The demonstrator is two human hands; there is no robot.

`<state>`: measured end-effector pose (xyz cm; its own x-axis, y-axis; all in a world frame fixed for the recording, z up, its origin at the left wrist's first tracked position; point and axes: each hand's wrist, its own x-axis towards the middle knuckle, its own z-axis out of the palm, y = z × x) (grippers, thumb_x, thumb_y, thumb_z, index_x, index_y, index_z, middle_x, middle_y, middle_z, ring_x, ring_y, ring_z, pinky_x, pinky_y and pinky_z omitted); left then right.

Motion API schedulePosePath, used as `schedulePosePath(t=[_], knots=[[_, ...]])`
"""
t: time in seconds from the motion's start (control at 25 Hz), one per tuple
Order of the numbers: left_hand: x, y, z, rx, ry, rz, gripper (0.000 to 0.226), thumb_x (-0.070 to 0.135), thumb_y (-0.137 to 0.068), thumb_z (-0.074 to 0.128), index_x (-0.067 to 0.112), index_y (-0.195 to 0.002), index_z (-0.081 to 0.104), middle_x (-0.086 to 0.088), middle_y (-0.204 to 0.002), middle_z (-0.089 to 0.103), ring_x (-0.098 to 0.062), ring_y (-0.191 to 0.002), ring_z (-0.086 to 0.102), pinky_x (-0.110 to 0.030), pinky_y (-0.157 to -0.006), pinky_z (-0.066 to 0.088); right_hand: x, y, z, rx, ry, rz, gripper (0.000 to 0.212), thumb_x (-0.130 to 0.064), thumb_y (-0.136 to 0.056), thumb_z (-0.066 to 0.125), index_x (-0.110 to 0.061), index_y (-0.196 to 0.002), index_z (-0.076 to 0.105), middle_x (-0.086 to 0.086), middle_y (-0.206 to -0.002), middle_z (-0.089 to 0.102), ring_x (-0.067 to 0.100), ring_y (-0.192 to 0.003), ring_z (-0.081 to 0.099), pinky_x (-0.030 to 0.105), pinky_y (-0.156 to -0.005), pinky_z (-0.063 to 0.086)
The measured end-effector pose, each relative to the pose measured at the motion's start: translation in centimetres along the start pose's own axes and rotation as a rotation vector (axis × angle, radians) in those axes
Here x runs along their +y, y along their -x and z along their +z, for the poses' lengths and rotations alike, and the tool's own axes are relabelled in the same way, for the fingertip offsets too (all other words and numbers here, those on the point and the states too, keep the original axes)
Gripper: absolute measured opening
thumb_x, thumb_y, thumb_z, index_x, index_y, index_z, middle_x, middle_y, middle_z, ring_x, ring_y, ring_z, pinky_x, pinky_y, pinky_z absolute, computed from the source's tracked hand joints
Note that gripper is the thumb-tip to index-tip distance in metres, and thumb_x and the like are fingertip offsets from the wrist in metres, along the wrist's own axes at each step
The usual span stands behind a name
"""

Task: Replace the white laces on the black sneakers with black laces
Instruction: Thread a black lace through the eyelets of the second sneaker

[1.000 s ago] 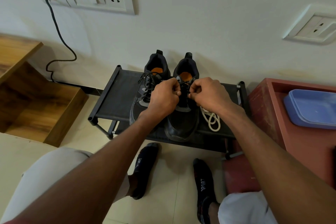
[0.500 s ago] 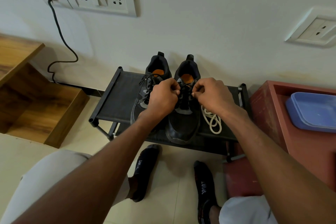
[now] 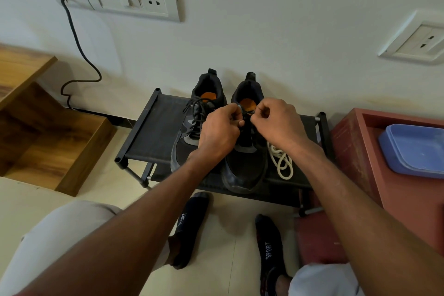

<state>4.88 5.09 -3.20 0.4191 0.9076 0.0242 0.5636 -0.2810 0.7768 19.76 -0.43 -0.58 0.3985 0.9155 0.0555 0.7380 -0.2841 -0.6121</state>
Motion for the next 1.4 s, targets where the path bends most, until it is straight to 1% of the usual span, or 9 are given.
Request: schedulePosePath(t=[0.12, 0.24, 0.36, 0.52, 0.68, 0.8, 0.92, 1.12, 1.4], knots=[[0.2, 0.0, -0.2, -0.020, 0.013, 0.016, 0.019, 0.008, -0.096, 0.054, 0.023, -0.084, 0.055, 0.002, -0.078, 0.062, -0.020, -0.071, 0.056, -0.045, -0.062, 0.048, 0.6, -0.4, -0.3, -0.048, -0.046, 0.047, 0.010, -0.017, -0.096, 0.072, -0.027, -0.099, 0.073, -0.009, -0.091, 0.071, 0.010, -0.085, 0.069, 0.032, -0.080, 0.061], [0.8, -0.3, -0.4, -0.018, -0.006, 0.048, 0.020, 0.002, -0.091, 0.050, 0.021, -0.085, 0.053, -0.001, -0.080, 0.063, -0.024, -0.072, 0.057, -0.048, -0.061, 0.046, 0.9, -0.5, -0.5, -0.073, -0.051, 0.076, 0.022, -0.009, -0.088, 0.079, -0.028, -0.095, 0.071, -0.007, -0.091, 0.071, 0.012, -0.087, 0.070, 0.035, -0.085, 0.061], [0.5, -0.5, -0.3, -0.002, -0.007, 0.037, 0.016, 0.006, -0.097, 0.060, 0.021, -0.090, 0.058, 0.003, -0.083, 0.063, -0.020, -0.076, 0.060, -0.050, -0.069, 0.053, 1.0, -0.4, -0.5, -0.070, -0.050, 0.088, 0.025, -0.009, -0.084, 0.085, -0.028, -0.091, 0.071, -0.004, -0.093, 0.072, 0.014, -0.088, 0.070, 0.036, -0.085, 0.062], [-0.3, -0.5, -0.2, 0.017, 0.038, -0.010, 0.015, 0.017, -0.092, 0.077, 0.023, -0.097, 0.064, 0.005, -0.079, 0.064, -0.012, -0.075, 0.063, -0.046, -0.075, 0.059, 0.9, -0.3, -0.1, -0.052, -0.010, 0.089, 0.013, -0.018, -0.085, 0.086, -0.023, -0.093, 0.078, -0.003, -0.093, 0.074, 0.013, -0.085, 0.071, 0.033, -0.081, 0.062], [-0.2, -0.6, -0.1, 0.040, 0.053, -0.013, 0.017, 0.012, -0.093, 0.073, 0.026, -0.087, 0.066, 0.007, -0.072, 0.063, -0.011, -0.066, 0.059, -0.049, -0.070, 0.059, 0.9, -0.4, -0.3, -0.064, 0.039, 0.068, 0.008, -0.019, -0.090, 0.081, -0.024, -0.093, 0.077, -0.003, -0.093, 0.074, 0.013, -0.084, 0.070, 0.026, -0.072, 0.055], [-0.6, -0.9, -0.3, 0.062, 0.044, -0.046, 0.019, 0.006, -0.097, 0.064, 0.025, -0.093, 0.068, 0.006, -0.080, 0.068, -0.014, -0.074, 0.066, -0.050, -0.071, 0.060, 1.4, -0.8, -0.4, -0.063, -0.028, 0.102, 0.020, -0.010, -0.094, 0.071, -0.030, -0.092, 0.074, -0.003, -0.092, 0.074, 0.013, -0.082, 0.073, 0.034, -0.077, 0.063], [-0.6, -0.8, -0.2, 0.100, 0.052, -0.041, 0.011, 0.014, -0.098, 0.068, 0.025, -0.094, 0.072, 0.007, -0.081, 0.070, -0.012, -0.074, 0.067, -0.045, -0.072, 0.061, 1.3, -0.6, 0.0, -0.003, -0.003, 0.074, 0.011, -0.015, -0.092, 0.079, -0.025, -0.094, 0.078, -0.002, -0.089, 0.075, 0.014, -0.080, 0.073, 0.037, -0.079, 0.065], [-0.3, -0.9, 0.4, 0.128, 0.044, -0.001, 0.008, 0.022, -0.094, 0.075, 0.027, -0.088, 0.071, 0.009, -0.076, 0.068, -0.010, -0.071, 0.065, -0.038, -0.067, 0.059, 0.9, -0.5, 0.5, 0.072, 0.049, 0.042, 0.007, -0.017, -0.094, 0.077, -0.022, -0.093, 0.080, -0.001, -0.086, 0.076, 0.016, -0.077, 0.072, 0.038, -0.075, 0.065], [0.8, -1.3, 0.2, 0.102, -0.041, 0.044, 0.024, 0.008, -0.094, 0.061, 0.028, -0.081, 0.058, 0.007, -0.076, 0.062, -0.013, -0.068, 0.058, -0.034, -0.055, 0.042, 0.2, -0.8, 0.2, 0.053, -0.036, 0.020, 0.009, -0.026, -0.096, 0.068, -0.029, -0.088, 0.069, -0.012, -0.083, 0.069, 0.009, -0.074, 0.067, 0.035, -0.067, 0.060]])
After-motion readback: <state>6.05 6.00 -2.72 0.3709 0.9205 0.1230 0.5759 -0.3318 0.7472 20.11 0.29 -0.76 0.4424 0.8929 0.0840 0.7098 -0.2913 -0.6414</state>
